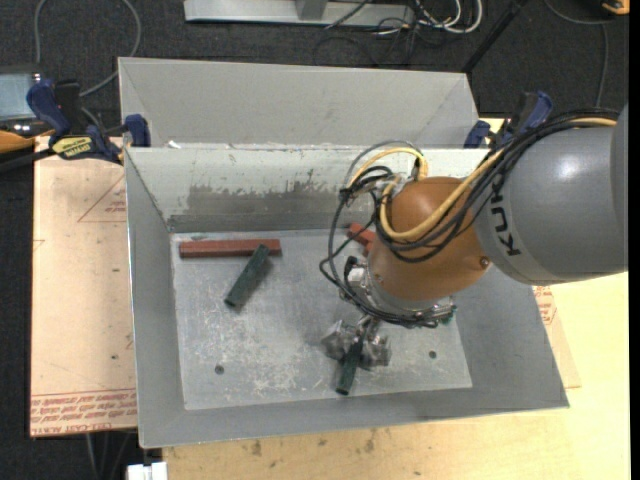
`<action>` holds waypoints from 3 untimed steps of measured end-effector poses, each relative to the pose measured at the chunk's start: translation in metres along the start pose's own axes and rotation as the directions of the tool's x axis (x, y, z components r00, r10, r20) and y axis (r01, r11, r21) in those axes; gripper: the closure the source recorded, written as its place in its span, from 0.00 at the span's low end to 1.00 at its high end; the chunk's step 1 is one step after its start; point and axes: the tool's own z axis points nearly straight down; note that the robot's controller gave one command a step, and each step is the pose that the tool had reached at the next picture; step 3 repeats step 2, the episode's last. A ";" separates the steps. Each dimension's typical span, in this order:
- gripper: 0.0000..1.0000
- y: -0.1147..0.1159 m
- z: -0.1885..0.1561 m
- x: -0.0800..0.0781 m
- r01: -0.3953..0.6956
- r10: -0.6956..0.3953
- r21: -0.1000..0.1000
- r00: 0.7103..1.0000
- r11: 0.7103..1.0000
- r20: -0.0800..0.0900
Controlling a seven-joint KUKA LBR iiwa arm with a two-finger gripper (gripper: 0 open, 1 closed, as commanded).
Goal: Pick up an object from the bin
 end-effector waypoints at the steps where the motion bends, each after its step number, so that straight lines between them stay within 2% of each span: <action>1: 1.00 -0.056 -0.104 0.043 -0.034 0.034 0.010 0.999 0.999 0.002; 2: 1.00 -0.043 -0.158 0.107 -0.055 0.055 0.006 0.998 0.998 -0.002; 3: 1.00 -0.043 -0.158 0.107 -0.055 0.055 0.006 0.998 0.998 -0.002</action>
Offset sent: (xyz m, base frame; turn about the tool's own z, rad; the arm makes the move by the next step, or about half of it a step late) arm 0.0268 -0.0609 0.0993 0.0244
